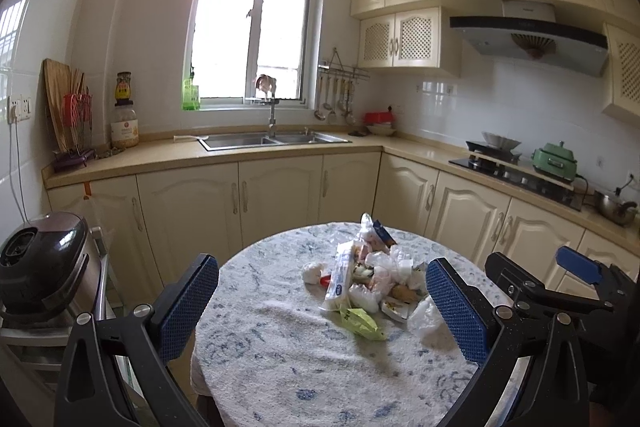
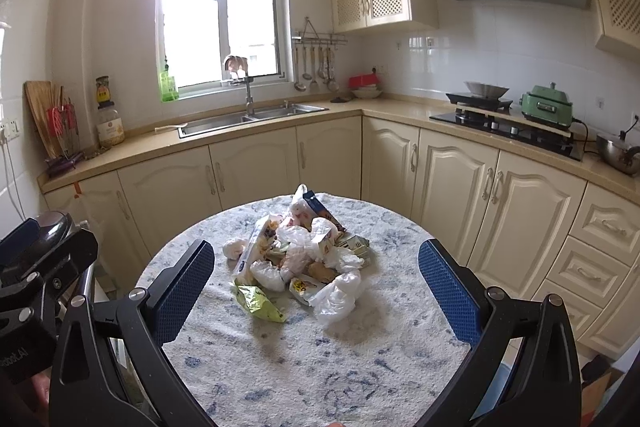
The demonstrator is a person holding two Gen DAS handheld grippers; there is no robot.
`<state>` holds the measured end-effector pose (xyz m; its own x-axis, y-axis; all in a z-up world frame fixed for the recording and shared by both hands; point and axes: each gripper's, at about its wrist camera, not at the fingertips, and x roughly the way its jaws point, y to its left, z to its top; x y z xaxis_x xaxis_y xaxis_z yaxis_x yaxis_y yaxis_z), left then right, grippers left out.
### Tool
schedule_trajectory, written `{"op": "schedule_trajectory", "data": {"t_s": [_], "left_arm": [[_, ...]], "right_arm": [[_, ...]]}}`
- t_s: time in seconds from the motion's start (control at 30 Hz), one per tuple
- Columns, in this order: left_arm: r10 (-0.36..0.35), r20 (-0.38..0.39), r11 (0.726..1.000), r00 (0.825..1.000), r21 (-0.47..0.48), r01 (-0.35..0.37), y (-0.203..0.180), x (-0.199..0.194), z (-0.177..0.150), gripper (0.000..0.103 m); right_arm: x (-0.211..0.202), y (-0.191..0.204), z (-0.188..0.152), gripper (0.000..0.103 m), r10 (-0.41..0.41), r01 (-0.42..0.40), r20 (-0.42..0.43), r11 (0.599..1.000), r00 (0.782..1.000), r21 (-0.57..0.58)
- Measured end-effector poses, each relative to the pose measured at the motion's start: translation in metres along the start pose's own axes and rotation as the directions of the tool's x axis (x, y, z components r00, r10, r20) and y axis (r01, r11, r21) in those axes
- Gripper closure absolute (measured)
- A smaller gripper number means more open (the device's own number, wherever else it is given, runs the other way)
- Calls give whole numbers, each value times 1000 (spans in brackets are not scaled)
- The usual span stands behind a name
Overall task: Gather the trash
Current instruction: 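Grasp the green wrapper with the left tool while the right tool grasps a clear plastic bag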
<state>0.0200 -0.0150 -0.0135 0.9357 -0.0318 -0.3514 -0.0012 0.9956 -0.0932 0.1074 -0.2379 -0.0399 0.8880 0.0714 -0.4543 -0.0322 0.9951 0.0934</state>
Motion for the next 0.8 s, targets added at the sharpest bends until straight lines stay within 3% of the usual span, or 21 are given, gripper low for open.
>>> {"op": "schedule_trajectory", "data": {"t_s": [0.17,0.37,0.6,0.8], "left_arm": [[-14,-92,1000,996,-1,14,-2,41,-12,1],[-41,-214,999,976,-8,40,-5,98,-23,1],[-38,-332,999,942,10,44,-14,168,-38,1],[-24,-385,999,922,36,41,-24,225,-51,1]], "right_arm": [[24,-7,-13,0,-16,16,-58,1000,998,-6],[65,-26,-38,1,-42,45,-165,999,985,12],[118,-43,-63,12,-41,54,-286,998,957,35],[161,-48,-72,23,2,18,-358,998,934,53]]}}
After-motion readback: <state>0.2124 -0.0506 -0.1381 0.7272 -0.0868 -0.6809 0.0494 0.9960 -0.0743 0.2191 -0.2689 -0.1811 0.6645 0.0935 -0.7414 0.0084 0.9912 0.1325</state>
